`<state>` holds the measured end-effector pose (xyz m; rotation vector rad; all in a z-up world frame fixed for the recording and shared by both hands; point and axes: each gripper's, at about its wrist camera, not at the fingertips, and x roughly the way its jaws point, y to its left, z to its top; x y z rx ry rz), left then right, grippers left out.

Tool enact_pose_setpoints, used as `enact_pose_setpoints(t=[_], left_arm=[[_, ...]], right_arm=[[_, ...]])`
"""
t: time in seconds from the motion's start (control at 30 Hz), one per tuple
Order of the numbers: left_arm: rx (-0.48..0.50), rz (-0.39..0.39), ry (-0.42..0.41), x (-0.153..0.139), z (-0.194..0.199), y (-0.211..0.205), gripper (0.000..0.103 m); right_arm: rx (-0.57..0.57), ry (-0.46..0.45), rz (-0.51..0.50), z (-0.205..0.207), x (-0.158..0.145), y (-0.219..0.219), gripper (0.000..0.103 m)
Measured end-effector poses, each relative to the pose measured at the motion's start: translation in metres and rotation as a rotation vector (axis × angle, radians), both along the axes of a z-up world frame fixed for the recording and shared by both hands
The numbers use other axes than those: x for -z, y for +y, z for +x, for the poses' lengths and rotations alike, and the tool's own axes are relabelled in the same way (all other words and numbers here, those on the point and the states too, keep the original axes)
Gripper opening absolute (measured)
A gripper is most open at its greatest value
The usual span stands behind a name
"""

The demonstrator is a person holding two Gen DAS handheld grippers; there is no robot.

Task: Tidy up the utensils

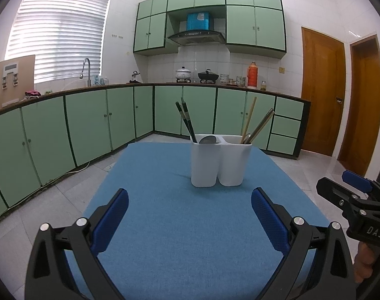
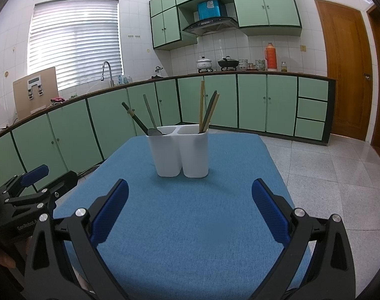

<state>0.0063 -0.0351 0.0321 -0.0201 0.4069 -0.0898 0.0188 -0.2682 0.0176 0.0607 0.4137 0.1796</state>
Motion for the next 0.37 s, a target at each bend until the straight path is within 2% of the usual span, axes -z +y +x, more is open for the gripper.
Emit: enact_pose_setpoints(t=[0.37], left_arm=[[0.007,0.003,0.004,-0.0007,0.0017,0.0017,0.096]], right_arm=[[0.000,-0.001,0.001,-0.0004,-0.0002,-0.0002,0.096]])
